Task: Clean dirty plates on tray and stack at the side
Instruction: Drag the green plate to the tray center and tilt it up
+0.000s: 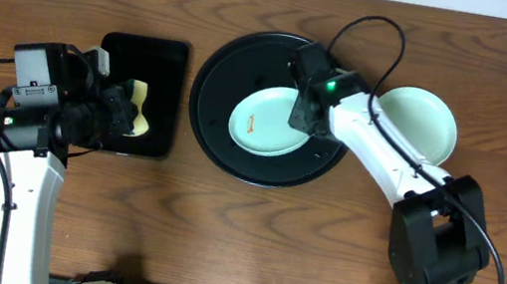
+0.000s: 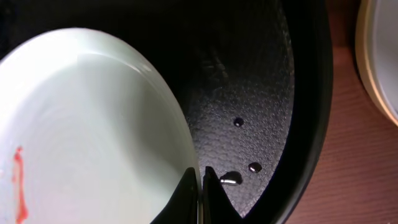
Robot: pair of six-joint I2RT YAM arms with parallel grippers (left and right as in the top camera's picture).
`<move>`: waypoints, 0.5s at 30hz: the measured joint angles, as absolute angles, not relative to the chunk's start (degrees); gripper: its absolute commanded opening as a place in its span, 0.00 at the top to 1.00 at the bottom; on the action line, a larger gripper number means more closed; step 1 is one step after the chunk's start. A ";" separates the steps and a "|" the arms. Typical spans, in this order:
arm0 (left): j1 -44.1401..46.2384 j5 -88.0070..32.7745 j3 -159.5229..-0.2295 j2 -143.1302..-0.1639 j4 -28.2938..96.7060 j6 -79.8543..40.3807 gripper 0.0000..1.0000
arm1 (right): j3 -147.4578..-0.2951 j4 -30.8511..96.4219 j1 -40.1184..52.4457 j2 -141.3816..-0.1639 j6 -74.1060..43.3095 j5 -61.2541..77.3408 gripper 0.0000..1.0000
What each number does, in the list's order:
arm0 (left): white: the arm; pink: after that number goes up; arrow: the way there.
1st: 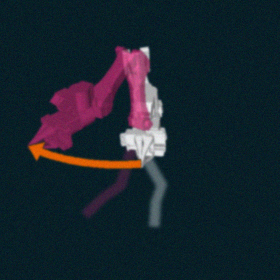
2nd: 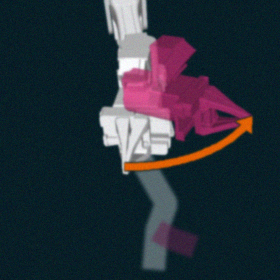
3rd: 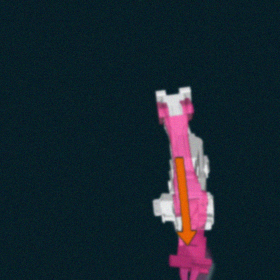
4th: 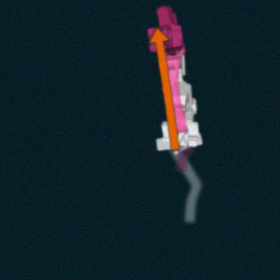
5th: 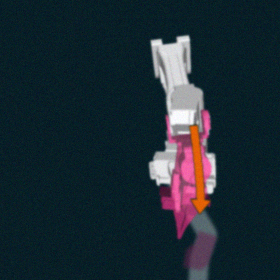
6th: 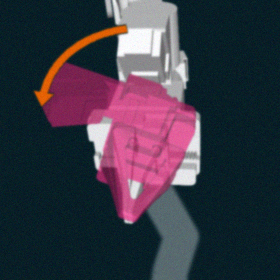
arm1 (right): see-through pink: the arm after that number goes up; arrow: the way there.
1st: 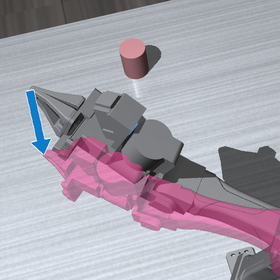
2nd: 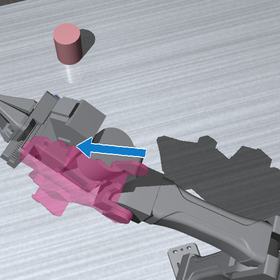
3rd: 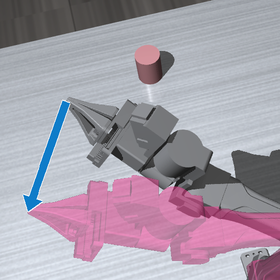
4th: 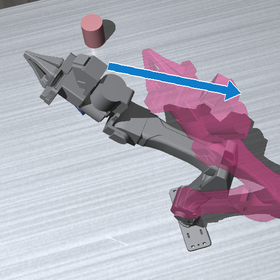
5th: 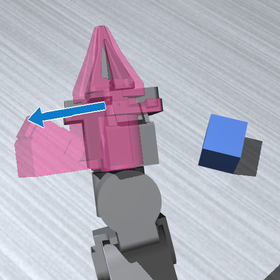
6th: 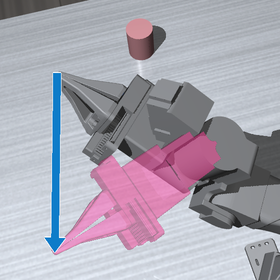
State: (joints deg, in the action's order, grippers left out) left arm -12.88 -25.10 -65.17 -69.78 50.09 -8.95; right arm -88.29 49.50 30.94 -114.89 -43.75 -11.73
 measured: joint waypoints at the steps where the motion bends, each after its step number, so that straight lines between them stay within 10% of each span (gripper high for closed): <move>1: -12.88 -25.10 -65.17 -69.78 50.11 -8.95 0.92 | -87.61 48.58 31.07 -114.89 -44.03 -12.16 0.99; 7: -12.08 -25.10 -65.17 -69.78 50.11 -8.91 0.92 | -82.06 39.29 31.11 -114.89 -45.04 -12.84 0.98; 15: -10.59 -25.10 -65.17 -69.78 50.09 -8.51 0.92 | -79.92 35.90 31.11 -114.89 -41.65 -11.79 0.52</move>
